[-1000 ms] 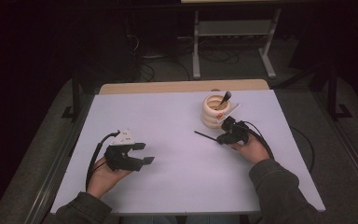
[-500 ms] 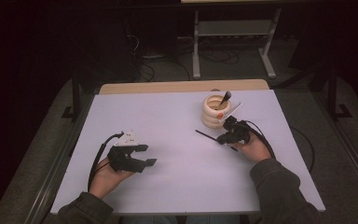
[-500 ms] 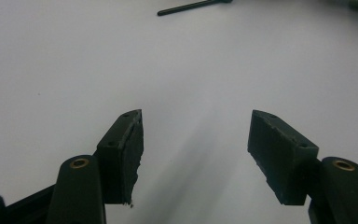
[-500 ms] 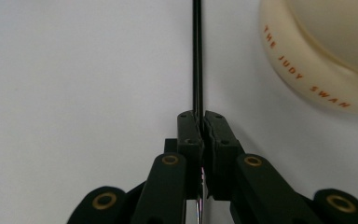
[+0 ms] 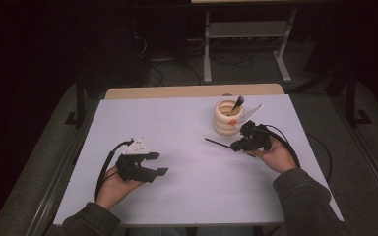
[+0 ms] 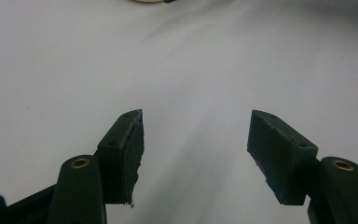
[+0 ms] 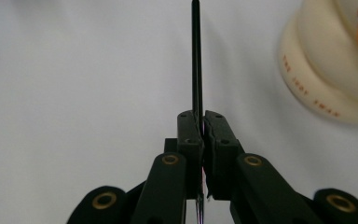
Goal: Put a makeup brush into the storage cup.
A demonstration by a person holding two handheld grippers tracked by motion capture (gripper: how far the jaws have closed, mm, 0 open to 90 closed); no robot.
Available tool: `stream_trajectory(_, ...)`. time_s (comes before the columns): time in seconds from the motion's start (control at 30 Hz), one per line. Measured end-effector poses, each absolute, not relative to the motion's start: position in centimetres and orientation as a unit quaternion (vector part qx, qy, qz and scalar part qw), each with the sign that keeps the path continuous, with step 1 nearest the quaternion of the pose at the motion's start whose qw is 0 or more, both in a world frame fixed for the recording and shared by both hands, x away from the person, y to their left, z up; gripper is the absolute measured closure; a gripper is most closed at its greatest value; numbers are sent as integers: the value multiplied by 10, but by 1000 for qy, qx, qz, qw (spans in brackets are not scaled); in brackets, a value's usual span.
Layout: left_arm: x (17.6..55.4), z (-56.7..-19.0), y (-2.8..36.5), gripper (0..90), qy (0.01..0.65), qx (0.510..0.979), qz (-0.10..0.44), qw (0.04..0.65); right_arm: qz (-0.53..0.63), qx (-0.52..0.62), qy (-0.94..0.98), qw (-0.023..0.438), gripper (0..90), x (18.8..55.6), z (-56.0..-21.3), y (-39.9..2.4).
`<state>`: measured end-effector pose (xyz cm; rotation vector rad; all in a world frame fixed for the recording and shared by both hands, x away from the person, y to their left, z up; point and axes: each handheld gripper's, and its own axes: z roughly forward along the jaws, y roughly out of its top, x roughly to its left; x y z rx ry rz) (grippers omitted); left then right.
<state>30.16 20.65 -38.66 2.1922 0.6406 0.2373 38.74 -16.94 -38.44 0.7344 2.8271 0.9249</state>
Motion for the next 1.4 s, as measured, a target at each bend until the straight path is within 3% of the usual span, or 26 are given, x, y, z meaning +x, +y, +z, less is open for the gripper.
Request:
stream_trajectory(0.6,300,-347,191,367,204,885,98,407,329,151,931,45,850,351,-318,-141)
stream_trajectory(1.0,300,-344,166,402,164,903,76,390,324,106,940,0,850,339,-342,-110)
stream_trajectory(1.4,300,-357,142,514,119,932,49,339,315,68,946,-36,850,332,-359,-89)
